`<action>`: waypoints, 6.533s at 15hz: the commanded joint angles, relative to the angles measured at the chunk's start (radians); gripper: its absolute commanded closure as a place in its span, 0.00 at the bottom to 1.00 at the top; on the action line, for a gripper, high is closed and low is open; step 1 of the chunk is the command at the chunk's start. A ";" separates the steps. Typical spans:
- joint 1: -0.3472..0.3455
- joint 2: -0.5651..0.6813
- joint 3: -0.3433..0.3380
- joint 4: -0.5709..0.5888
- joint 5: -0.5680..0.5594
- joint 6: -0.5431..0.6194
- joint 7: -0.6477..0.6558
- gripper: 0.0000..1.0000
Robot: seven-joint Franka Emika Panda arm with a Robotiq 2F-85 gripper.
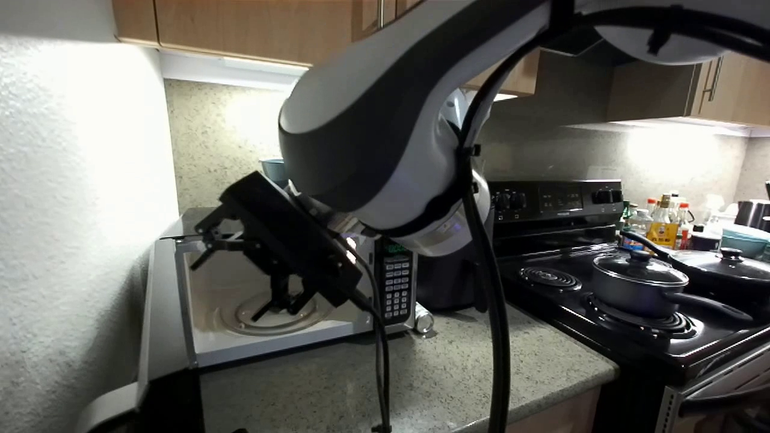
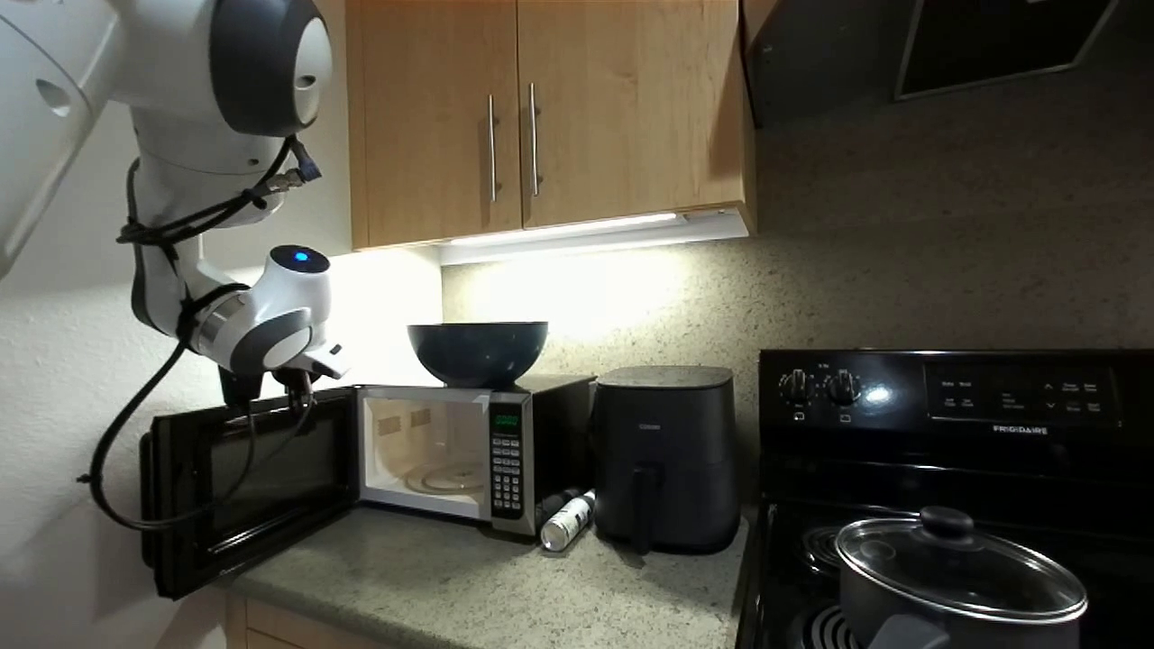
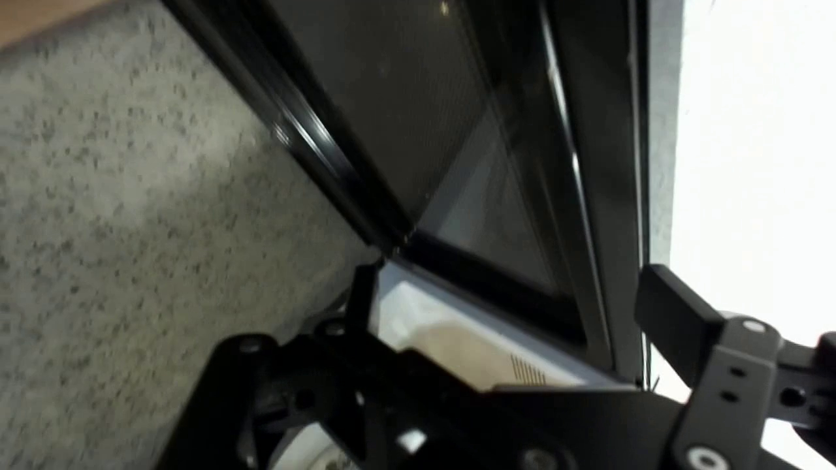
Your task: Remove the bowl from the microwave and put it on top of the microwave
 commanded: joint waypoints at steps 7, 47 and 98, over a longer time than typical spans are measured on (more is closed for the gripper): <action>0.386 -0.109 -0.587 -0.073 -0.082 0.292 0.124 0.00; 0.096 -0.075 -0.159 0.062 0.262 -0.415 -0.298 0.00; 0.236 0.063 -0.164 0.286 -0.234 0.363 0.136 0.00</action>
